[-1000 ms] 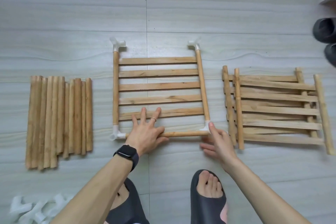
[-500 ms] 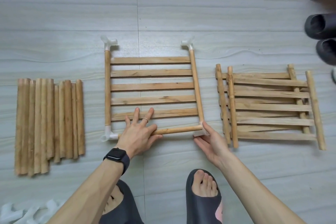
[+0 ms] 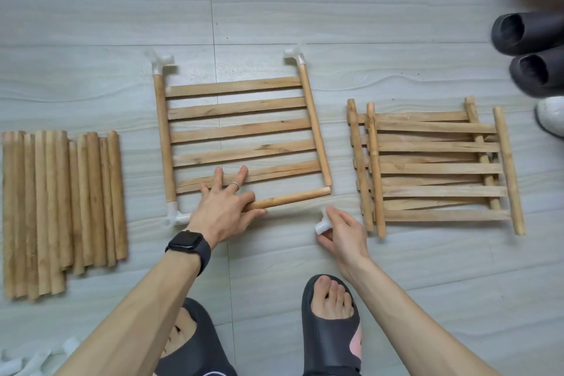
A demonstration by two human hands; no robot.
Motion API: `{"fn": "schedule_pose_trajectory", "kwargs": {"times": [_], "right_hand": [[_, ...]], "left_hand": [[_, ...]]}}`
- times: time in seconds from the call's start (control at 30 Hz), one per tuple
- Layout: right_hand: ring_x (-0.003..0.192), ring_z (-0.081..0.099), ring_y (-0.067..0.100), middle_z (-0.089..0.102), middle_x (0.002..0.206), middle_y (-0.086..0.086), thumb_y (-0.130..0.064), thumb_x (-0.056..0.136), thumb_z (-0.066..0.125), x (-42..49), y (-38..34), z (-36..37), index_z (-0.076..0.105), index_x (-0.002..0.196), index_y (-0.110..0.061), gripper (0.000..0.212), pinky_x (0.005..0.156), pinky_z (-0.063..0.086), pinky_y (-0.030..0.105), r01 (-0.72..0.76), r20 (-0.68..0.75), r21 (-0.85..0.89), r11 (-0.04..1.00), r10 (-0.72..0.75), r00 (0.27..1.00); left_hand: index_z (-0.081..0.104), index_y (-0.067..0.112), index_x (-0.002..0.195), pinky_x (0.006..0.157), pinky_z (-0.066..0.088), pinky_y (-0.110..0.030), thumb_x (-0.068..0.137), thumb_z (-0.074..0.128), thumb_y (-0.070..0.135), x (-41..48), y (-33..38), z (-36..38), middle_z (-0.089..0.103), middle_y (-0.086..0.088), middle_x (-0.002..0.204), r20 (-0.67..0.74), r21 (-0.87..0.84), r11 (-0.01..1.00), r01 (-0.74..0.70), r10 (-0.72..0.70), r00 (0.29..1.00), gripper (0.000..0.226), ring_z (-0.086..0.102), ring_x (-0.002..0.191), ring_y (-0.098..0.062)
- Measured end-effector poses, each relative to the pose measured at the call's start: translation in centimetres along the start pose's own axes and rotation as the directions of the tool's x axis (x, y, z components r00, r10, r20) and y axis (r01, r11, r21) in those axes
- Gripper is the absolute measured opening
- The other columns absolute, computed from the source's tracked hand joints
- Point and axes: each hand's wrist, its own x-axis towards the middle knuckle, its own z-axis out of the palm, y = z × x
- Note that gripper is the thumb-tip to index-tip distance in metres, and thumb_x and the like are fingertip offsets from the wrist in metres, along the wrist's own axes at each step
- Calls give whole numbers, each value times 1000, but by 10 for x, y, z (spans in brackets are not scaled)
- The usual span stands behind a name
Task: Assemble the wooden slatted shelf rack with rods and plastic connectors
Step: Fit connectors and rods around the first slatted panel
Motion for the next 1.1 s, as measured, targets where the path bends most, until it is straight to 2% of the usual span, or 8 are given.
{"fn": "schedule_pose_trajectory", "kwargs": {"times": [0.13, 0.27, 0.57, 0.63, 0.73, 0.83, 0.97, 1.1], "right_hand": [[88, 72, 19, 72, 92, 7, -29, 102, 61, 7, -22, 4, 67, 101, -11, 19, 66, 62, 28, 54, -114, 241, 969, -27, 993], [92, 72, 26, 70, 97, 13, -27, 101, 63, 17, -48, 7, 64, 103, -7, 20, 60, 62, 28, 5, -106, 323, 947, 31, 994], [89, 73, 22, 71, 93, 8, -29, 98, 68, 17, -44, 20, 67, 87, -15, 19, 57, 60, 25, 53, -164, 281, 958, -7, 986], [90, 73, 23, 71, 100, 10, -30, 98, 68, 20, -42, 20, 68, 93, -12, 19, 59, 61, 26, 33, -145, 259, 965, 5, 989], [91, 71, 26, 67, 112, 14, -30, 99, 67, 22, -47, 16, 61, 116, -7, 29, 62, 63, 28, -48, -99, 292, 955, 81, 992], [86, 75, 20, 73, 104, 11, -33, 96, 70, 21, -51, 18, 68, 106, -8, 26, 63, 61, 26, 6, -97, 173, 985, 11, 995], [76, 77, 17, 72, 107, 5, -40, 95, 70, 9, -34, 29, 64, 132, -11, 47, 68, 62, 26, 103, -134, -30, 994, -106, 985], [92, 75, 27, 69, 113, 9, -40, 101, 60, 1, -27, 35, 67, 119, -18, 30, 78, 63, 34, 14, -190, 51, 999, -4, 982]], "left_hand": [[60, 30, 106, 112, 18, -75, 92, 29, 74, -3, -2, 3, -2, -1, 170, -5, 10, 1000, -3, 3, 1000, 55, -3, 151, -49], [59, 30, 105, 112, 17, -76, 91, 25, 74, -3, 1, 5, -4, -3, 170, -17, 32, 999, 5, -4, 1000, 57, -4, 151, -50], [61, 30, 105, 113, 13, -76, 92, 28, 74, -4, 5, 6, -5, -3, 170, -23, 34, 999, 30, -30, 999, 57, -8, 151, -50], [62, 31, 105, 114, 13, -76, 92, 29, 75, -3, 5, 5, -4, -2, 170, -14, 32, 999, 36, -35, 999, 57, -8, 151, -50], [63, 31, 107, 113, 16, -76, 92, 31, 75, -1, 5, 3, -2, -2, 170, 1, 39, 999, 32, -32, 999, 56, -5, 150, -52], [63, 31, 107, 112, 18, -75, 93, 32, 74, 0, 8, 4, -1, -2, 170, -3, 54, 998, 43, -43, 999, 56, -3, 150, -53], [64, 29, 109, 112, 19, -76, 94, 32, 73, 0, 11, 7, -1, -2, 170, -7, 87, 995, 45, -45, 999, 56, -3, 149, -54], [64, 27, 112, 112, 17, -76, 93, 35, 73, -2, 10, 8, -1, -3, 170, 8, 71, 997, 41, -41, 999, 58, -6, 149, -54]]}}
